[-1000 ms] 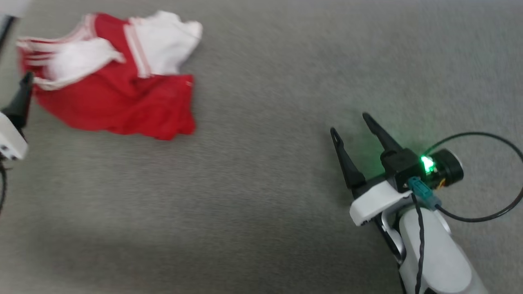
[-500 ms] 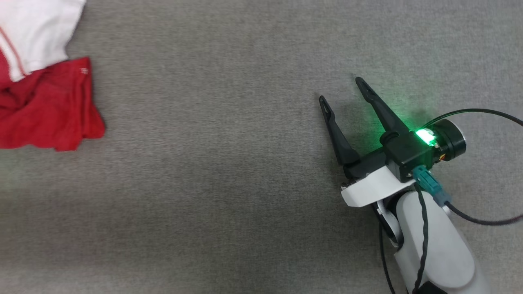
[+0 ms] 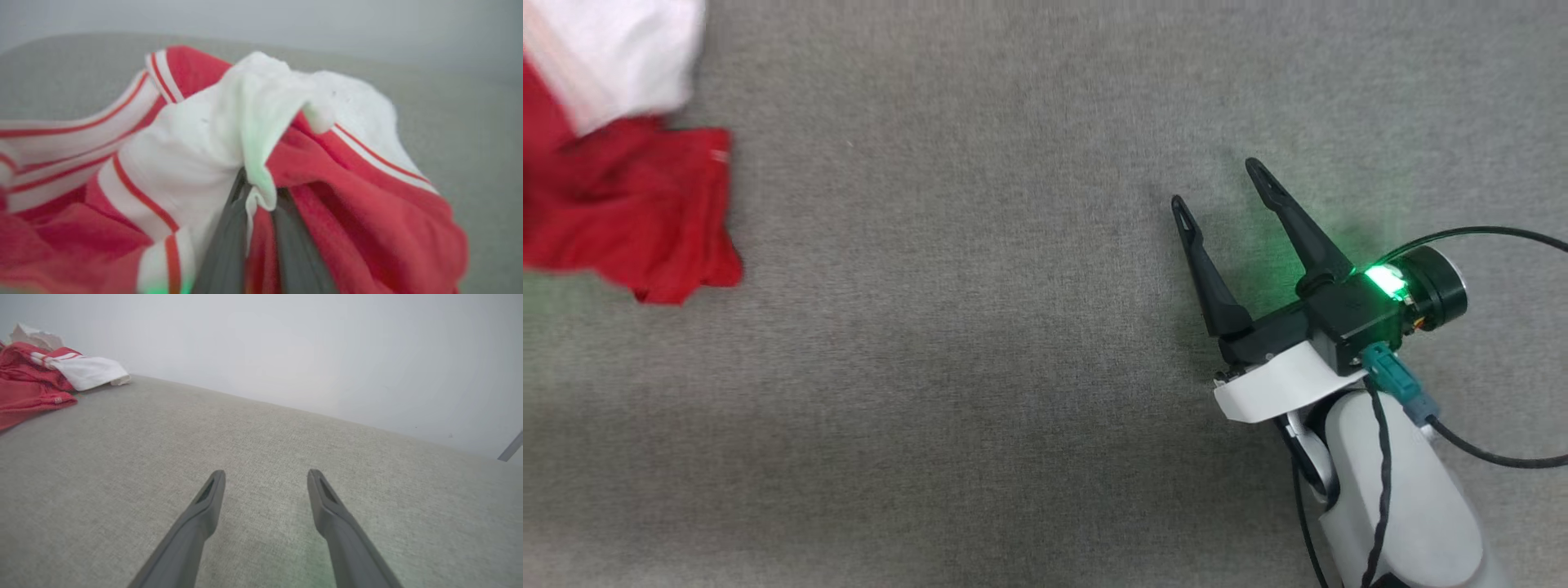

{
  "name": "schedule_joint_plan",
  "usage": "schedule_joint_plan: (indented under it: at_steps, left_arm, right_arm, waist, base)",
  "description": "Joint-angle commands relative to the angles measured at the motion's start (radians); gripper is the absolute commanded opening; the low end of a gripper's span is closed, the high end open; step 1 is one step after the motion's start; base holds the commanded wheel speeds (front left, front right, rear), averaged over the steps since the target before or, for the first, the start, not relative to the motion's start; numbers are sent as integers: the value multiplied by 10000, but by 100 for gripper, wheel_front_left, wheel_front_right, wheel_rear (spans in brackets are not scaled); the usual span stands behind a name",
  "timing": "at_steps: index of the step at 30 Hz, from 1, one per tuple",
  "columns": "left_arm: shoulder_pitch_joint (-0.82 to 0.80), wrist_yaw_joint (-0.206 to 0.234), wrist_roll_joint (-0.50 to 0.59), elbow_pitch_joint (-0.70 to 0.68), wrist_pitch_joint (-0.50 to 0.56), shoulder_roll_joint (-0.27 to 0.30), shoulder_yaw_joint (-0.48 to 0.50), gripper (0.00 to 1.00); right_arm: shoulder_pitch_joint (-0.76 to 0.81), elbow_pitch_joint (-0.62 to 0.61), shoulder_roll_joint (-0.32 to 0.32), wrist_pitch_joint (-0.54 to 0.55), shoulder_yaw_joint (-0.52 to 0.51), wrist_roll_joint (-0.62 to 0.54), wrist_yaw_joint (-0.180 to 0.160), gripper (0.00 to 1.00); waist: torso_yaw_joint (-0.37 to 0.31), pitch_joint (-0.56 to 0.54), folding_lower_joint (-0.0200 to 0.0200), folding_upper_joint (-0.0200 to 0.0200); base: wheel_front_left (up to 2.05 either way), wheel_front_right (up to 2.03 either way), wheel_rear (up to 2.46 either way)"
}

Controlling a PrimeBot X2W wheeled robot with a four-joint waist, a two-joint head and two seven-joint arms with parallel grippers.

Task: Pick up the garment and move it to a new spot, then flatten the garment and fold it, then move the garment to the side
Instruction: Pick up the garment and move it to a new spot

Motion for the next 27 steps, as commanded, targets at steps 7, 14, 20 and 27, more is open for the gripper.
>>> schedule_joint_plan:
  at_steps: [7, 14, 20, 27]
  left_arm:
    - [-822, 6, -272, -2157, -1127, -4, -518, 0]
    - [-1459, 6, -349, -4950, -1142, -166, -1324, 0]
    - [-2231, 7, -783, -6534, -699, -938, -1788, 0]
    - [-2388, 10, -997, -5992, -266, -2126, -2410, 0]
  right_arm:
    - [302, 303, -11, -5, -199, 551, -7, 100]
    - [573, 79, -13, -5, -525, 1096, -7, 100]
    - [798, -492, -11, -5, -979, 1746, -7, 100]
    - [1136, -996, -2, -5, -1624, 2477, -7, 100]
  waist:
    - [316, -1265, 0, 0]
    - [-74, -1654, 0, 0]
    - [-973, -1453, 0, 0]
    - [-2075, -1074, 0, 0]
  base:
    - [0, 0, 0]
    - [0, 0, 0]
    - [0, 0, 0]
    - [0, 0, 0]
